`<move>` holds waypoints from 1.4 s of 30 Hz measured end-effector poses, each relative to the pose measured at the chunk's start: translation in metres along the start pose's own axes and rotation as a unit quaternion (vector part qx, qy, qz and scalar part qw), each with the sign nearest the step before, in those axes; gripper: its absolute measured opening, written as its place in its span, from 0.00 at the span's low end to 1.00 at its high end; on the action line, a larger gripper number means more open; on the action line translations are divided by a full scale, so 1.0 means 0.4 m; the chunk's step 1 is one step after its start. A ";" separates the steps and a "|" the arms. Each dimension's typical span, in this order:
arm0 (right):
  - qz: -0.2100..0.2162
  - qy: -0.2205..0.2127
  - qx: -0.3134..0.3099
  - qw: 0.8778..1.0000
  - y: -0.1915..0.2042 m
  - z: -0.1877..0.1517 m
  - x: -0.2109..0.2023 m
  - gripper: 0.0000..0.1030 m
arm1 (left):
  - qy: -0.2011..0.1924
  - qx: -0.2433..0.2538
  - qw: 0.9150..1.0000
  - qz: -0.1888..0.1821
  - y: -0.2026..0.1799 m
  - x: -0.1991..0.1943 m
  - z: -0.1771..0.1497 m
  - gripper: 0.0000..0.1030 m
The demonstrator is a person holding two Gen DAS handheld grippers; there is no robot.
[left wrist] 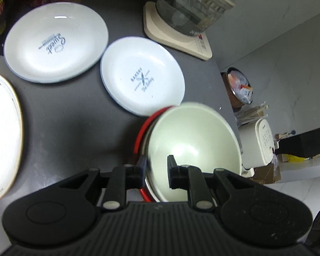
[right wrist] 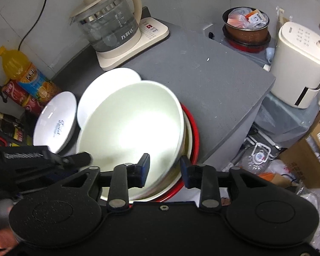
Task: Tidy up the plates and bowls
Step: 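Lower the cream bowl into the stack and open the right gripper, then withdraw both tools from the bowl stack toward the white plates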
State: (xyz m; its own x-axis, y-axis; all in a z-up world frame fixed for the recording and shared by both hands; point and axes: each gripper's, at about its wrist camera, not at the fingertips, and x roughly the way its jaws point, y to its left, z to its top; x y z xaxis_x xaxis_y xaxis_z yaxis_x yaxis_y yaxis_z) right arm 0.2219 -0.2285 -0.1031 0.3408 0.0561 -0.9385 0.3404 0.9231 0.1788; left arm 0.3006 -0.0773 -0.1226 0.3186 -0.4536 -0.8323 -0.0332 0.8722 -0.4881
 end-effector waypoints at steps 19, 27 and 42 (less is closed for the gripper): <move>-0.002 -0.031 0.003 1.000 -0.046 0.011 -0.028 0.06 | -0.039 0.001 0.999 0.023 0.033 -0.049 0.018 0.46; -0.005 -0.022 -0.007 1.000 -0.041 0.010 -0.022 0.06 | -0.045 -0.010 0.998 0.034 0.070 -0.071 0.012 0.46; 0.032 -0.026 -0.042 0.998 -0.019 0.039 -0.084 0.47 | -0.058 -0.022 0.997 0.046 0.092 -0.088 0.023 0.47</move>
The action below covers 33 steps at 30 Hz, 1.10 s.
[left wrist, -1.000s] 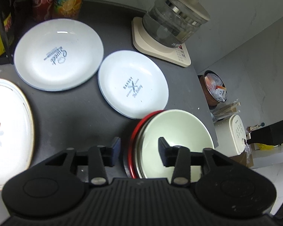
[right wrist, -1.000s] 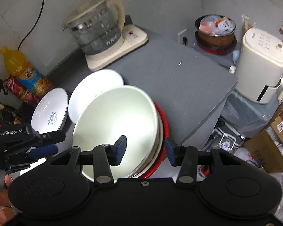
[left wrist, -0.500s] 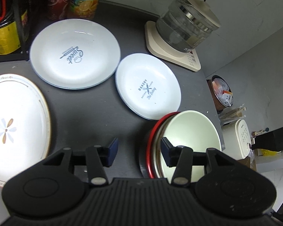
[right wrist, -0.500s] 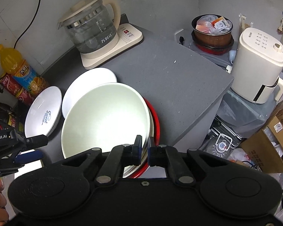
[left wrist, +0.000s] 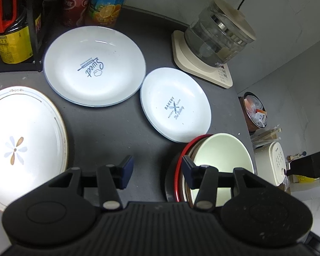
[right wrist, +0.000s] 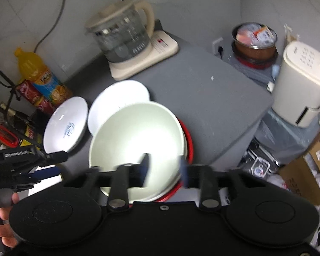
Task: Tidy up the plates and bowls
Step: 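Withdraw both tools from the bowl stack toward the white plates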
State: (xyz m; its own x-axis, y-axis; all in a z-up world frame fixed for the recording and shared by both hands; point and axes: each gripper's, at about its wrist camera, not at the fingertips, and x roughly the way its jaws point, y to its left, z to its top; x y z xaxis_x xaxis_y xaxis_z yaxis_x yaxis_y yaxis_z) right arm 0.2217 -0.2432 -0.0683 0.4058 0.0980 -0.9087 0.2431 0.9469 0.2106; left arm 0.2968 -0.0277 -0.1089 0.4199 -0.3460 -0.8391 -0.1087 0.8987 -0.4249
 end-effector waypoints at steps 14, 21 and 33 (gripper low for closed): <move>0.055 -0.009 -0.103 0.993 0.049 0.135 0.044 0.96 | -0.036 0.004 0.999 0.023 -0.036 0.001 0.035 0.68; 0.078 0.012 -0.132 0.988 0.081 0.190 0.105 0.99 | -0.038 -0.020 0.998 0.040 -0.029 0.024 0.054 0.70; 0.138 0.051 -0.203 0.968 0.189 0.259 0.195 0.99 | -0.063 -0.097 0.989 0.089 0.041 0.024 0.069 0.70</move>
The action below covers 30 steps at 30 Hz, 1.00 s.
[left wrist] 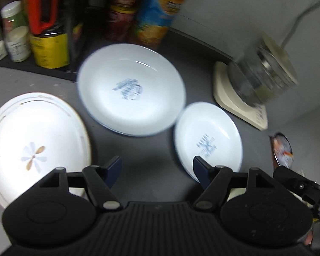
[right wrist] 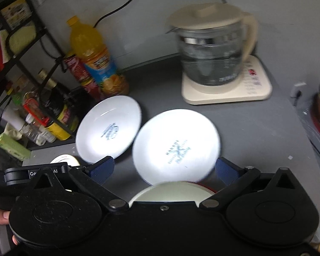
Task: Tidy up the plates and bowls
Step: 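Withdraw both tools from the bowl stack toward the white plates, then close both grippers on the rim of the white 'Sweet' plate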
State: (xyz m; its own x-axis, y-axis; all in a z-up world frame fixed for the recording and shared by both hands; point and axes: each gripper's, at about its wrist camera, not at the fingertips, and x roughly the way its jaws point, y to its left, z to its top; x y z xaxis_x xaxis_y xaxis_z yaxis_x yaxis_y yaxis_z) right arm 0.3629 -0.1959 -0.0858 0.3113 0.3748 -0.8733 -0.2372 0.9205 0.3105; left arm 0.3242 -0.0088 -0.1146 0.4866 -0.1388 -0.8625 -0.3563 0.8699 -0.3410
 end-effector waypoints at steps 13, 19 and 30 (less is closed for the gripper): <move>0.044 0.043 -0.099 0.993 0.101 0.077 0.126 0.99 | -0.029 -0.066 0.995 0.065 0.071 -0.012 0.019 0.70; 0.046 0.064 -0.123 0.989 0.140 0.093 0.181 0.99 | -0.025 -0.089 0.993 0.069 0.098 0.004 0.024 0.70; 0.009 0.081 -0.174 0.981 0.200 0.139 0.283 0.99 | -0.003 -0.124 0.990 0.065 0.166 0.082 0.083 0.69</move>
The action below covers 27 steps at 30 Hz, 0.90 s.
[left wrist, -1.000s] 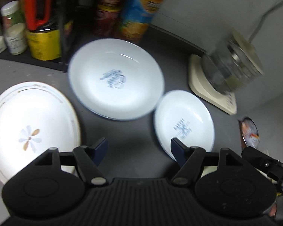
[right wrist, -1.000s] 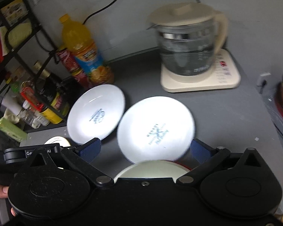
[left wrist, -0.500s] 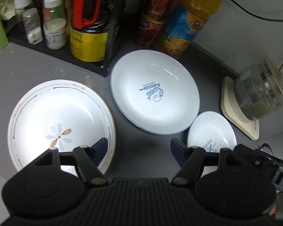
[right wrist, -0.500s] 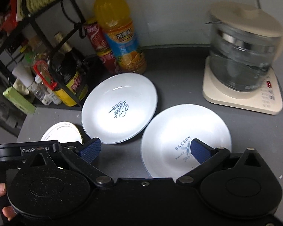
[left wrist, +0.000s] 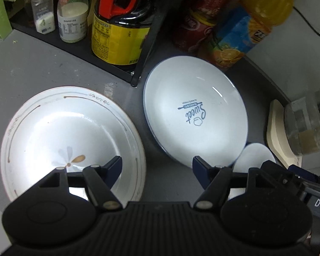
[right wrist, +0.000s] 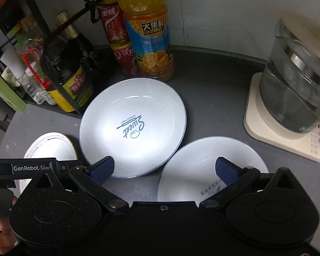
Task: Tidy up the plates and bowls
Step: 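Close both grippers on the rim of the white 'Sweet' plate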
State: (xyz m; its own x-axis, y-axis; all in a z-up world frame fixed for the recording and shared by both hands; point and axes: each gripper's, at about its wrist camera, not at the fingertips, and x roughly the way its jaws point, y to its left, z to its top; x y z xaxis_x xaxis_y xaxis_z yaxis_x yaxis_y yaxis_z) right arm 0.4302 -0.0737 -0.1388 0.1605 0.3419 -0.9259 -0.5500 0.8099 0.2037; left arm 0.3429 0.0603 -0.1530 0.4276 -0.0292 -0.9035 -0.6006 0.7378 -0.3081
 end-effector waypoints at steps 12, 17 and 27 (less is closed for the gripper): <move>-0.036 0.019 -0.004 0.999 0.007 0.073 0.117 0.90 | -0.004 -0.029 1.000 -0.006 0.020 0.078 0.085 0.60; -0.049 0.034 0.023 0.998 -0.010 0.087 0.177 0.77 | -0.012 -0.028 0.999 0.030 0.025 0.106 0.111 0.58; -0.077 0.044 0.040 0.995 -0.023 0.085 0.246 0.66 | -0.032 -0.015 0.998 0.048 0.036 0.080 0.143 0.42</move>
State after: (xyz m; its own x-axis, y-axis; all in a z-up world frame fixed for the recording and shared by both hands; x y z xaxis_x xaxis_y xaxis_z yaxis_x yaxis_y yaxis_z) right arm 0.4789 -0.0312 -0.2208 0.1628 0.1712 -0.9717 -0.4574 0.8857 0.0794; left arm 0.3868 0.1087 -0.1692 0.4094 0.0842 -0.9085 -0.6598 0.7150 -0.2311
